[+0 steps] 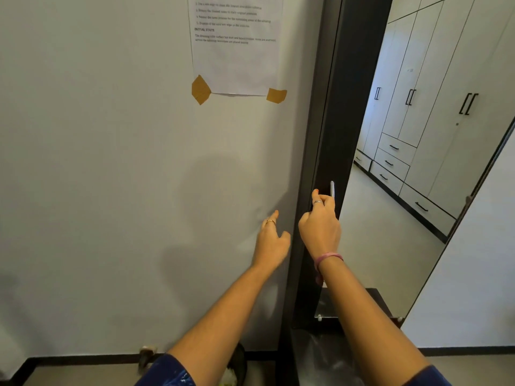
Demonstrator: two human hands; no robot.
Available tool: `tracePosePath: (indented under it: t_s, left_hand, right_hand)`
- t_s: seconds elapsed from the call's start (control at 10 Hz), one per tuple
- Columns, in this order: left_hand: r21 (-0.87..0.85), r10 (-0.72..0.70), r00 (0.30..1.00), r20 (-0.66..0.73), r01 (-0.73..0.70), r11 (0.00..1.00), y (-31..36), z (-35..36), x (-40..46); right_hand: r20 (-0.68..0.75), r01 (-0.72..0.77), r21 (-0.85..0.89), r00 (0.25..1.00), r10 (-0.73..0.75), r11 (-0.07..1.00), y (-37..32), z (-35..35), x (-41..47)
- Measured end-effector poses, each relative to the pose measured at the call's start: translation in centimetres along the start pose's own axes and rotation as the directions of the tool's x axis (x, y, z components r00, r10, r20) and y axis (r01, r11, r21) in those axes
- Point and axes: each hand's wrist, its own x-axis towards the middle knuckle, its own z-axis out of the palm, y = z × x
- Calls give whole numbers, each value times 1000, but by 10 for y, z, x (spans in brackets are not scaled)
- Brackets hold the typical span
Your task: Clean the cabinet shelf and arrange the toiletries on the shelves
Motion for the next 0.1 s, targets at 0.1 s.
tracePosePath:
  t_s: [0.1]
  left_hand:
    - [38,65,993,-100,-61,997,6,-26,-2]
  right_hand:
    - [-7,-29,88,1000,29,996,-14,-1,1]
